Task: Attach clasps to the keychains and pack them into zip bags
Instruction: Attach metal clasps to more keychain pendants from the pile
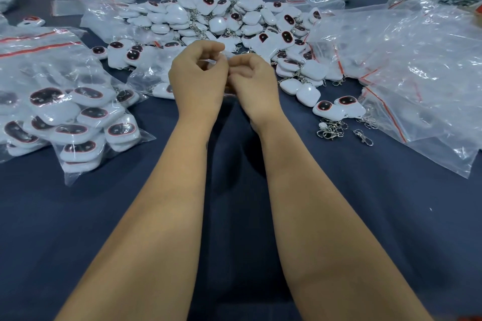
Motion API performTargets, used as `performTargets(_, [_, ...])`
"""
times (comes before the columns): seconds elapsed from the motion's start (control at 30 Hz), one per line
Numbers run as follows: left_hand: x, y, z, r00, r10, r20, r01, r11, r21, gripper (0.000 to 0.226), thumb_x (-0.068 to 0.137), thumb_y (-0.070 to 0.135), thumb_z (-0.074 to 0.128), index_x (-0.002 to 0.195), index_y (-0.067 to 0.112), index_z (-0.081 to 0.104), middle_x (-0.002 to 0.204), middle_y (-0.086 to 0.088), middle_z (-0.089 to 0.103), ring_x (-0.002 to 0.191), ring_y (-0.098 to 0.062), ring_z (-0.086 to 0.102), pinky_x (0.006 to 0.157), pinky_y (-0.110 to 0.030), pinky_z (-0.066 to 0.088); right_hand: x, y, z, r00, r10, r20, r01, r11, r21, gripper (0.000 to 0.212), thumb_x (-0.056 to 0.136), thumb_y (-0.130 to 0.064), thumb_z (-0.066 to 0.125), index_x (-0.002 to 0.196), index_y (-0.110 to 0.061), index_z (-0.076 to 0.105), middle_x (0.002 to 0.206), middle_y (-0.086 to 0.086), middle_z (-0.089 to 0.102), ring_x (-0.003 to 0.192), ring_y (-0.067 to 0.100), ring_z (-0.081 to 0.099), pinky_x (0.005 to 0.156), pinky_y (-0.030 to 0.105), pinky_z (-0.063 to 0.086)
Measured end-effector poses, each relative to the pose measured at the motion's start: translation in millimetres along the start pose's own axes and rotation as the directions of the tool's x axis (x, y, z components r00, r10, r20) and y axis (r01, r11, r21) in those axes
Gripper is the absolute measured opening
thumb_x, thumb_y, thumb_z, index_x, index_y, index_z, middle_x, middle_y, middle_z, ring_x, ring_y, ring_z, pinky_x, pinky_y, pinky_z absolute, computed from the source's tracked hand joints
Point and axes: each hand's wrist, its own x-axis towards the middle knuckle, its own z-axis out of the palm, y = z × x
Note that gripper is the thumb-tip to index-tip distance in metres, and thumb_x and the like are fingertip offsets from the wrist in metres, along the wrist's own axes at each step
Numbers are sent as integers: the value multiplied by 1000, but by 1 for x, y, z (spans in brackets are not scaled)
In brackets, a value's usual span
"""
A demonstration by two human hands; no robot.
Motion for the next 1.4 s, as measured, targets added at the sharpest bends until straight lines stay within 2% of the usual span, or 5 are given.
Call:
performTargets(0.37, [-3, -2, 3, 998, -4, 60, 1, 999, 41, 19, 87, 7, 60, 86, 25, 67, 81, 11, 67, 77, -9, 63, 72, -20, 54, 4, 8, 3, 986, -45, 161, 131, 809, -573, 30, 94, -1, 43, 111, -11, 66, 105, 7, 71, 109, 28, 61, 99, 46, 45])
performTargets(0.5, [2, -9, 4, 992, -72, 108, 61, 993, 97, 16, 91, 7, 58, 93, 19, 69, 86, 11, 67, 81, -6, 62, 74, -17, 52, 3, 7, 5, 986, -110, 124, 164, 755, -635, 31, 88, 2, 43, 80, -19, 64, 87, 8, 63, 90, 26, 51, 80, 35, 43])
performTargets(0.93, [3, -21, 2, 953, -140, 269, 11, 902, 431, 43, 86, -4, 42, 110, 18, 69, 92, -2, 61, 78, -20, 56, 68, -28, 44, 3, 6, -10, 991, -101, -91, -37, 446, -894, 48, 87, -17, 52, 134, -19, 50, 137, 5, 49, 127, 28, 38, 101, 36, 28])
performTargets(1.1, [6, -22, 1, 962, -148, 229, 6, 851, 524, 50, 84, -2, 54, 131, 14, 59, 134, -15, 46, 121, -28, 50, 99, -26, 39, 3, 3, -11, 990, -74, -124, -45, 659, -750, 43, 90, -17, 50, 133, -20, 53, 127, 1, 60, 122, 25, 47, 105, 37, 34])
performTargets(1.4, [8, -13, -3, 969, -205, 139, 194, 977, 85, 29, 85, 4, 55, 91, 26, 73, 91, 3, 72, 91, -16, 68, 86, -36, 57, 7, -2, -11, 970, 17, -244, -43, 994, -102, 38, 88, -4, 48, 123, -14, 59, 102, 4, 58, 78, 9, 51, 72, 29, 47])
